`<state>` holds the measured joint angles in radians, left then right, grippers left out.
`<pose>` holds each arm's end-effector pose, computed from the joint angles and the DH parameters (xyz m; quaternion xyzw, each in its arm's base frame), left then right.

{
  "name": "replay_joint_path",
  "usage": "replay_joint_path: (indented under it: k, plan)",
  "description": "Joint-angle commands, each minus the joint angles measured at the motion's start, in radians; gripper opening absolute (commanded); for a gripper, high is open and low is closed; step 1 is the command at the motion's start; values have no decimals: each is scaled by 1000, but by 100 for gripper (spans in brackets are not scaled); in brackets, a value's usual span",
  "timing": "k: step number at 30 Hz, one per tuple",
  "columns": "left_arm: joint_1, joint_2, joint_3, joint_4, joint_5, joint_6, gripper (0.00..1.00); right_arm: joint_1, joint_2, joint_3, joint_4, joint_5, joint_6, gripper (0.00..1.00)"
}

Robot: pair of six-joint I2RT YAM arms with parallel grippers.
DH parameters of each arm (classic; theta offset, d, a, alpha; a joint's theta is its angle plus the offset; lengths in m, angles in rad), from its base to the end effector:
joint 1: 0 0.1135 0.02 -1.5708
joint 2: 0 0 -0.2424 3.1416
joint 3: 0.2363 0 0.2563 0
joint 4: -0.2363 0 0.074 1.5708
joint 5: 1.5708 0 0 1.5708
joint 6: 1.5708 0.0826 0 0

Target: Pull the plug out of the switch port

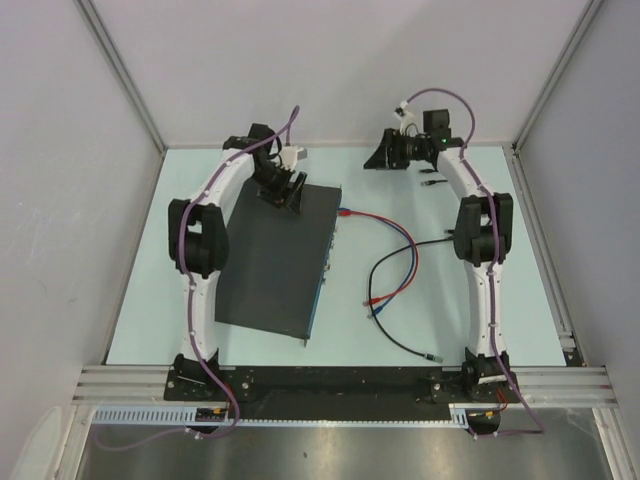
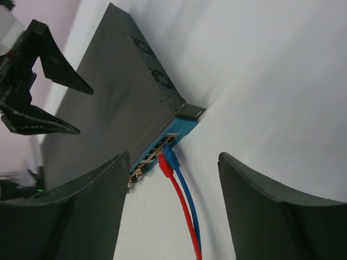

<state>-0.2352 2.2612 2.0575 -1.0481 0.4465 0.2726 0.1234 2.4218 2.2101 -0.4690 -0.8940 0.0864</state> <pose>0.4557 -0.1459 0.1677 0.2759 0.9231 -0.2157 0.1589 0.5440 0.1324 0.2005 -0.2011 0.8103 0.4287 0.3452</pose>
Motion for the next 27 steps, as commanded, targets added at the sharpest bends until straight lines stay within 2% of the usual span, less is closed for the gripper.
replay_joint_path:
  k: [1, 5, 15, 24, 27]
  plan:
    - [5, -19, 43, -64, -19, 45, 80, -16, 115, -36, 159, -200, 251, 68]
    - [5, -6, 35, -76, -22, 37, 75, -2, 178, -26, 184, -221, 274, 65]
    - [5, 24, 36, -67, -26, 13, 78, 50, 270, -15, 205, -287, 312, 54]
    - [4, 20, 13, -59, -19, -4, 78, 73, 313, 5, 202, -358, 345, 51]
    - [4, 11, -8, -58, -17, -7, 78, 79, 330, 3, 219, -358, 366, 47]
